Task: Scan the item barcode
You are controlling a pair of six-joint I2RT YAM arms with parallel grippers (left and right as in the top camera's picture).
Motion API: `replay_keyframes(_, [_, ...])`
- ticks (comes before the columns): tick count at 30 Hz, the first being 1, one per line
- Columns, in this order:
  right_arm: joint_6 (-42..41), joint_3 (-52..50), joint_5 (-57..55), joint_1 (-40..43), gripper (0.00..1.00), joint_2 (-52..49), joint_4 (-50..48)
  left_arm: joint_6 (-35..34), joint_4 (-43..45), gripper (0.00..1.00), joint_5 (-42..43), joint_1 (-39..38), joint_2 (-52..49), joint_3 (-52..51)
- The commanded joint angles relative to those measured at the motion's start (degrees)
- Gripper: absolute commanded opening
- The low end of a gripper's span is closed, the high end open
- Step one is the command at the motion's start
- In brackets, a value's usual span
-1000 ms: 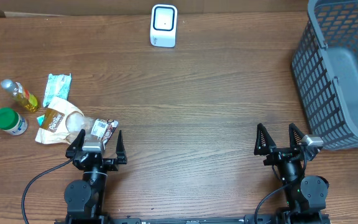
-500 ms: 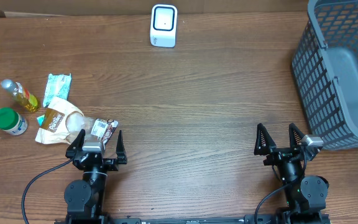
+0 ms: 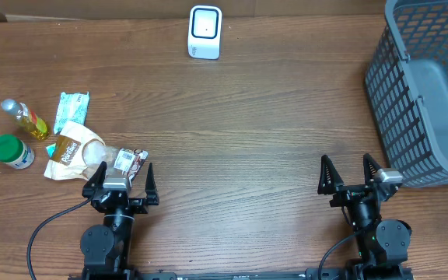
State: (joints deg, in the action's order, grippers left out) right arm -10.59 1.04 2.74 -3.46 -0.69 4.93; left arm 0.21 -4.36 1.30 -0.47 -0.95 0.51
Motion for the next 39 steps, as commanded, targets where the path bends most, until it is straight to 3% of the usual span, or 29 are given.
replay_keyframes(1, [8.3, -0.6, -0.2, -0.2, 1.0, 0.5, -0.3, 1.1, -0.1, 1.0, -0.2, -0.3, 0.7, -0.2])
replay_keyframes(4, [11.2, -0.6, -0.4, -0.2, 1.0, 0.5, -0.3, 1.1, -0.1, 1.0, -0.2, -0.3, 0.7, -0.2])
replay_keyframes(39, [11.1, -0.6, -0.7, -0.2, 1.0, 0.5, -0.3, 1.1, -0.1, 1.0, -0.2, -0.3, 0.7, -0.2])
